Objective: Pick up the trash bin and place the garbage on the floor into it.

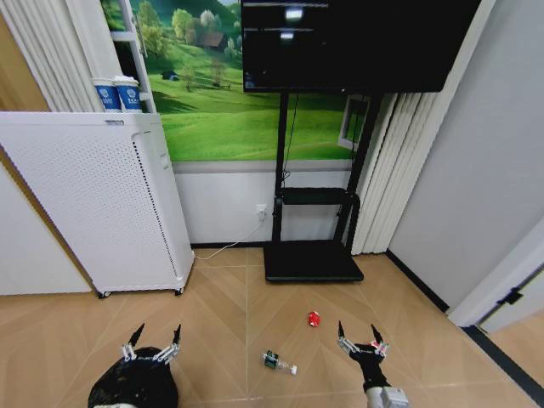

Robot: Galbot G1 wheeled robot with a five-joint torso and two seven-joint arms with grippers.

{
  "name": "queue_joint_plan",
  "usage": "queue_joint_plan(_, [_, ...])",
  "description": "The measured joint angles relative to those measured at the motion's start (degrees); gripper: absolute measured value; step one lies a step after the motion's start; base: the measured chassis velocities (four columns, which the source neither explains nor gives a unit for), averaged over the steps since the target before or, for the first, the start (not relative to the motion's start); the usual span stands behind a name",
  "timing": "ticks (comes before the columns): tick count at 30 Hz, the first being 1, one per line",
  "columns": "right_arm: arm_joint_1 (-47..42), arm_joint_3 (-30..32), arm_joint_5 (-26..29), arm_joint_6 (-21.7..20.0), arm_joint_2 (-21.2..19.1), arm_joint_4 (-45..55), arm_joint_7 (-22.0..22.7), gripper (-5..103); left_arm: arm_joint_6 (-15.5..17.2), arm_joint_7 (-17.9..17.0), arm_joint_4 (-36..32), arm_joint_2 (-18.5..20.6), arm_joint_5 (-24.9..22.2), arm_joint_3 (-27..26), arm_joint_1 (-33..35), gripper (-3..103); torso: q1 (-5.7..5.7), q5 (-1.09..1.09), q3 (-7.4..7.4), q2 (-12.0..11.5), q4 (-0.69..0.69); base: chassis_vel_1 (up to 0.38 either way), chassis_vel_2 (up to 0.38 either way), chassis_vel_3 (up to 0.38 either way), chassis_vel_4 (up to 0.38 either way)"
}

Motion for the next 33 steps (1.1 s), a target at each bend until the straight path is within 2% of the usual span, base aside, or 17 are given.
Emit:
queue_joint_plan(17, [0.05, -0.04, 0.1, 0.37, 0.17, -0.36, 0.94, 100, -0.09, 0.09, 0.12, -0.09, 0.1, -0.05, 0.34, 100, -0.95, 0.0, -2.9, -3.85, 0.0, 0.0, 0.0, 0.0, 0.0])
queue_joint_plan(20, [0.06, -0.04, 0.1, 0.37, 0.17, -0.39, 0.95, 100, -0.1, 0.3, 0.12, -0.09, 0.04, -0.05, 0.34, 100, -0.98, 0.0, -3.03, -4.01, 0.0, 0.0, 0.0, 0.0, 0.0])
queue_joint_plan(23, [0.14, -0.04, 0.11, 0.42, 0.2, -0.65, 0.99, 100, -0.8, 2.37, 0.11, -0.06, -0.45, -0.19, 0.83, 100, -1.29, 0.0, -3.82, -5.11, 0.0, 0.0, 0.0, 0.0, 0.0])
queue_joint_plan(25, [0.14, -0.03, 0.11, 0.43, 0.22, -0.69, 1.0, 100, -1.16, 2.54, 0.14, -0.06, -0.47, -0.34, 1.04, 103, -1.37, 0.0, -4.11, -5.47, 0.0, 0.0, 0.0, 0.0, 0.0])
queue_joint_plan(30, [0.2, 0.07, 0.37, 0.57, 0.22, -0.73, 1.0, 100, -1.77, 2.42, 0.22, -0.16, -0.7, -1.27, 2.34, 99, -1.47, 0.0, -4.77, -6.25, 0.0, 0.0, 0.0, 0.0, 0.0])
queue_joint_plan(32, [0.31, 0.39, 0.71, 0.76, 0.15, -0.95, 1.0, 100, -4.13, 3.62, -0.5, -0.39, -1.87, -3.0, 4.61, 97, -1.64, -0.01, -5.07, -6.71, 0.02, 0.0, 0.0, 0.0, 0.0])
queue_joint_plan(33, [0.31, 0.39, 0.71, 0.76, 0.15, -0.95, 1.0, 100, -4.13, 3.62, -0.5, -0.39, -1.87, -3.0, 4.61, 97, -1.64, -0.01, -5.07, -6.71, 0.02, 0.0, 0.0, 0.0, 0.0])
